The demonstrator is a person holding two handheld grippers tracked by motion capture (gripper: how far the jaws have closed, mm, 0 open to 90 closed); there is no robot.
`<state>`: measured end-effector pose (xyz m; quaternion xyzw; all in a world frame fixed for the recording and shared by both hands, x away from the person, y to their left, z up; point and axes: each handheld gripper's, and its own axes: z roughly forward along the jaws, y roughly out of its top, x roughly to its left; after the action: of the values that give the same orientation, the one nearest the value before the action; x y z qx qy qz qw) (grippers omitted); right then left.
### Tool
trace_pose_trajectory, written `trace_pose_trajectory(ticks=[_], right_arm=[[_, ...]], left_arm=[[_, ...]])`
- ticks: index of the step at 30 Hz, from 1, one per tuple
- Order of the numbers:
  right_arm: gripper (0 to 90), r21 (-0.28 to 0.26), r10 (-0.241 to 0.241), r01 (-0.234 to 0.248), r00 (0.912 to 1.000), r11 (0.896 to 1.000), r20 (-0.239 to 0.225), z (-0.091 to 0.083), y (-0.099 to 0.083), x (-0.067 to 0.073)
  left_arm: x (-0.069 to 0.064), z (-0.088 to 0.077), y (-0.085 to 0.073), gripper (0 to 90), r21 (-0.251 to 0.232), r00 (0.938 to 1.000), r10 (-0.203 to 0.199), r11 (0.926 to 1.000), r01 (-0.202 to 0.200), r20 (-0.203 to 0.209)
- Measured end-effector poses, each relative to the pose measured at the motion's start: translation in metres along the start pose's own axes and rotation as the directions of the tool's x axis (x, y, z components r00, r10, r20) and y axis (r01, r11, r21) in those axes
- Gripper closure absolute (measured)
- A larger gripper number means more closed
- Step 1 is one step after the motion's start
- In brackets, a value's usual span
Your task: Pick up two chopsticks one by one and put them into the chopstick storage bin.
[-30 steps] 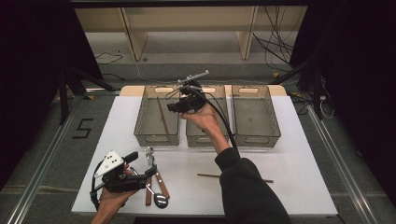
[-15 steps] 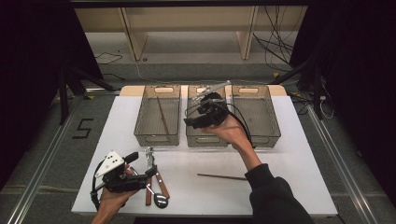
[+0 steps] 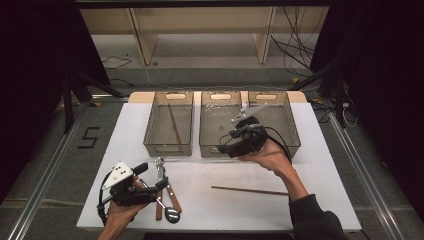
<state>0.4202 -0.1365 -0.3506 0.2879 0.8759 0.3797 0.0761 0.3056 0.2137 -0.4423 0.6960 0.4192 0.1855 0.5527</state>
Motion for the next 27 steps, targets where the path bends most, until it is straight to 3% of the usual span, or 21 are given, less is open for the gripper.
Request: trace_pose_trajectory(ticks=[7,16,23,27], right_arm=[[29.3,0.041,0.010,-0.010,0.9999,0.999,0.010,-0.010,-0.024,-0.005],[28.3,0.126,-0.012,0.009,0.9997,0.992,0.022,-0.017,-0.058,-0.005],[29.3,0.205,-0.033,0.026,0.9990,0.978,0.029,-0.012,-0.075,-0.002],[31.1,0.261,-0.039,0.028,0.9985,0.965,0.037,-0.009,-0.080,-0.001]], left_arm=[[-0.001,0.000,0.000,6.5,0.003,1.0000,0.005,1.0000,-0.005,0.000],[0.000,0.001,0.000,6.4,0.008,1.0000,0.008,0.9999,-0.008,0.001],[0.000,0.001,0.000,6.4,0.010,0.9999,0.012,0.9999,-0.012,0.000],[0.000,0.000,0.000,6.4,0.007,0.9999,0.011,0.9999,-0.011,-0.001]])
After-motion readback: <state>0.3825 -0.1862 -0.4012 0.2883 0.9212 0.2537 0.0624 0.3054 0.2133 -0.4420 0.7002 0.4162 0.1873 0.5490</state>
